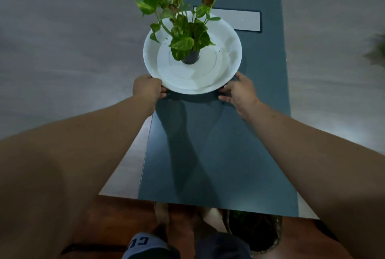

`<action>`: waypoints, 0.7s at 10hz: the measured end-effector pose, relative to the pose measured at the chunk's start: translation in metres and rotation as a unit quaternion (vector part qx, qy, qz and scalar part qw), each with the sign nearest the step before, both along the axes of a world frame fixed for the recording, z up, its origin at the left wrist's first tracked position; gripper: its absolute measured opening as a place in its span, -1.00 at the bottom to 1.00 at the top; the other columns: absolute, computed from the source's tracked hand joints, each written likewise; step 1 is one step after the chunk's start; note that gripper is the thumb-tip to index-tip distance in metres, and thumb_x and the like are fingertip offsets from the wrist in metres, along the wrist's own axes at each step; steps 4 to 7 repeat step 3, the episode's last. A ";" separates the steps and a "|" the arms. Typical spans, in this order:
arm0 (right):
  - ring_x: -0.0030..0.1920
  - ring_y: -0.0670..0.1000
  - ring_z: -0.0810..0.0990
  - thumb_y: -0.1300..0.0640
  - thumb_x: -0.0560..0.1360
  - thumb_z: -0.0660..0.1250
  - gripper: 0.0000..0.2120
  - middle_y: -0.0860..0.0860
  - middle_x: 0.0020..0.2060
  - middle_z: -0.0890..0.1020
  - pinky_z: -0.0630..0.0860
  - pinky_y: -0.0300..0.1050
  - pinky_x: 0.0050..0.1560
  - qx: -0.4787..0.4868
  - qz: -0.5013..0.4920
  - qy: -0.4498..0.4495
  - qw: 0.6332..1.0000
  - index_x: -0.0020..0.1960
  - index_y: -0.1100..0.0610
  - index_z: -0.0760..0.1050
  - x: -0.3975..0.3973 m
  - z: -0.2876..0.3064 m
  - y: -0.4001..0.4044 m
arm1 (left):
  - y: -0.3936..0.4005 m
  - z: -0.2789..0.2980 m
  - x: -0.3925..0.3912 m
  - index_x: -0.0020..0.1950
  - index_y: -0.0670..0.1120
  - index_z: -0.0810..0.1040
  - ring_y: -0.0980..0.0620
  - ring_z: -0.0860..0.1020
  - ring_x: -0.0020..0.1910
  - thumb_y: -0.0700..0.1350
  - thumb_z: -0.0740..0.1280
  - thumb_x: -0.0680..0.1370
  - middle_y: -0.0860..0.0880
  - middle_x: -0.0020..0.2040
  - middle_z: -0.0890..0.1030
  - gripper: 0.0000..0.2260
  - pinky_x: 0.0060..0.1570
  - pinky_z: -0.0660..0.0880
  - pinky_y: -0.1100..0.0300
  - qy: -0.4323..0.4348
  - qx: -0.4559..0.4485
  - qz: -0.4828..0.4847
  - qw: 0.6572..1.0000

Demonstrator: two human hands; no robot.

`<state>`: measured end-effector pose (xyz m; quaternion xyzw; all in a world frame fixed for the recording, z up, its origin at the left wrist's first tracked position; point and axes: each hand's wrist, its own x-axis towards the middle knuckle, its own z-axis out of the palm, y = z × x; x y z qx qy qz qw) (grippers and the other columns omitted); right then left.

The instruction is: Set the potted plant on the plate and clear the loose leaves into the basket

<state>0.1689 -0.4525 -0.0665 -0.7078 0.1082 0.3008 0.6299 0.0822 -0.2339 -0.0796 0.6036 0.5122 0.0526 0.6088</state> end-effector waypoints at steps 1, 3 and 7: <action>0.00 0.03 0.63 0.41 0.44 0.14 -0.54 0.02 0.05 0.64 0.63 0.01 0.03 0.010 -0.004 -0.001 1.000 0.16 -0.04 0.45 0.001 -0.003 0.002 | 0.002 0.000 0.000 -0.11 -0.07 0.52 -0.08 0.68 -0.15 -0.32 0.18 0.51 -0.16 -0.07 0.67 -0.81 -0.30 0.57 0.19 -0.019 -0.015 -0.001 1.000; 0.13 -0.04 0.57 0.25 0.46 0.26 -0.40 -0.02 0.14 0.62 0.49 -0.10 0.18 -0.124 0.009 -0.103 0.987 0.48 0.02 0.31 -0.022 -0.018 -0.001 | -0.015 -0.003 -0.024 -0.11 -0.19 0.56 0.02 0.52 -0.20 -0.16 0.21 0.50 -0.09 -0.18 0.58 -0.83 -0.21 0.47 0.17 -0.021 0.098 -0.046 0.994; 0.13 -0.04 0.57 0.25 0.46 0.26 -0.40 -0.02 0.14 0.62 0.49 -0.10 0.18 -0.124 0.009 -0.103 0.987 0.48 0.02 0.31 -0.022 -0.018 -0.001 | -0.015 -0.003 -0.024 -0.11 -0.19 0.56 0.02 0.52 -0.20 -0.16 0.21 0.50 -0.09 -0.18 0.58 -0.83 -0.21 0.47 0.17 -0.021 0.098 -0.046 0.994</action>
